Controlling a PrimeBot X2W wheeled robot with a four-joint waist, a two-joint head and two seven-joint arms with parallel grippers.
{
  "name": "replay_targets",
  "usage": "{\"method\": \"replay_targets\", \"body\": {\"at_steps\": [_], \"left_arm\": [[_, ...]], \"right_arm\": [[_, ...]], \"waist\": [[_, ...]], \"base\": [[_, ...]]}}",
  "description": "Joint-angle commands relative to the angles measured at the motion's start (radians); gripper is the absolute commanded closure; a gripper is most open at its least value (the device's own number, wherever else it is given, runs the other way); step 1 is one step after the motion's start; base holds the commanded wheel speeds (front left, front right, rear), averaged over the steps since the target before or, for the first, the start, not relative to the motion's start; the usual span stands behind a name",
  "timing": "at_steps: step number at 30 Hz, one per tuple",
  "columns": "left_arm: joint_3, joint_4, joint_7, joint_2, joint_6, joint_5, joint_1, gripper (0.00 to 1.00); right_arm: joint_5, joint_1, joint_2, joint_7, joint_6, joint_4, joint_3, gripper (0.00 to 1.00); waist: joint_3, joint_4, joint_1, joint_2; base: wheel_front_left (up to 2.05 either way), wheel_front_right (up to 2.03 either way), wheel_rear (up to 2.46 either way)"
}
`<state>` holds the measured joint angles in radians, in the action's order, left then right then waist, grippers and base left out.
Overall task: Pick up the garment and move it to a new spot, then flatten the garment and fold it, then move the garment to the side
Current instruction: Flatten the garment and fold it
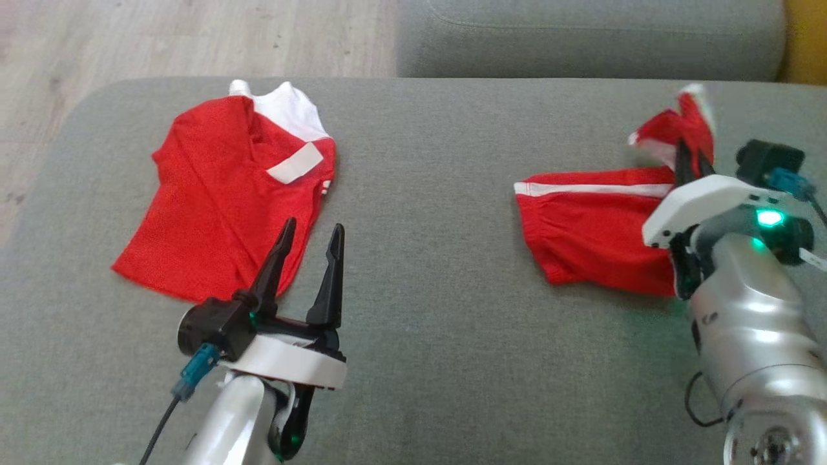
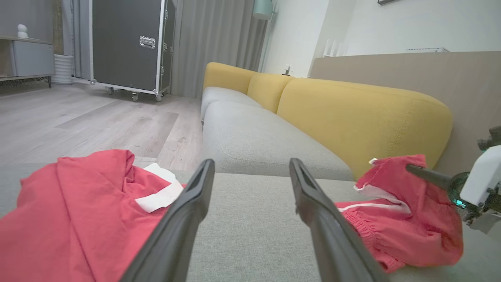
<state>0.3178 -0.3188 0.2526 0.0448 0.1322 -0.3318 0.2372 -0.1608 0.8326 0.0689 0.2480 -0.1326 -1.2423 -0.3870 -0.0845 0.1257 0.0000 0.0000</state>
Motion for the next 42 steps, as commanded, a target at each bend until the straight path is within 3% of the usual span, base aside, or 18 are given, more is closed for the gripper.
{"method": "replay_targets", "body": {"at_steps": [1,6,9,20,26,27,28,35,42], "left_arm": [[-0.034,0.026,0.009,0.005,-0.002,0.003,0.018,0.00],[-0.030,0.016,0.009,0.006,-0.002,0.003,0.010,0.00],[-0.038,0.015,0.009,0.006,-0.002,0.005,0.002,0.00],[-0.056,0.016,0.009,0.009,-0.002,0.013,-0.029,0.00],[-0.059,0.021,0.009,0.008,-0.002,0.016,-0.030,0.00],[-0.059,0.022,0.009,0.008,-0.002,0.015,-0.028,0.00],[-0.059,0.022,0.009,0.008,-0.002,0.015,-0.027,0.00],[-0.074,0.025,0.009,0.009,-0.002,0.017,-0.020,0.00],[-0.090,0.040,0.009,0.009,-0.002,0.017,-0.016,0.00]], "right_arm": [[0.093,0.041,-0.018,0.013,0.002,0.028,0.126,1.00],[0.391,-0.075,-0.018,0.013,0.002,0.153,0.492,1.00],[0.497,-0.150,-0.018,0.014,0.002,0.237,0.637,1.00],[0.599,-0.261,-0.001,-0.006,0.002,0.293,0.883,1.00],[0.616,-0.272,0.026,-0.021,0.002,0.264,0.958,1.00],[0.610,-0.268,0.030,-0.021,0.002,0.253,0.968,0.87],[0.604,-0.264,0.032,-0.019,0.002,0.242,0.974,0.01],[0.598,-0.233,0.028,0.004,0.002,0.213,0.946,0.00],[0.543,-0.231,0.087,0.013,0.002,0.298,0.775,0.00]], "waist": [[0.008,0.019,0.0000,0.0000],[0.024,0.046,0.0000,0.0000],[0.036,0.055,0.0000,0.0000],[0.063,0.058,0.0000,0.0000],[0.052,0.038,0.0000,0.0000],[0.049,0.033,0.0000,0.0000],[0.046,0.027,0.0000,0.0000],[0.039,-0.028,0.0000,0.0000],[0.056,-0.103,0.0000,0.0000]], "base": [[0.00,0.00,0.00],[0.00,0.00,0.00],[0.00,0.00,0.00],[0.00,0.00,0.00],[0.00,0.00,0.00],[0.00,0.00,0.00],[0.00,0.00,0.00],[0.00,0.00,0.00],[0.00,0.00,0.00]]}}
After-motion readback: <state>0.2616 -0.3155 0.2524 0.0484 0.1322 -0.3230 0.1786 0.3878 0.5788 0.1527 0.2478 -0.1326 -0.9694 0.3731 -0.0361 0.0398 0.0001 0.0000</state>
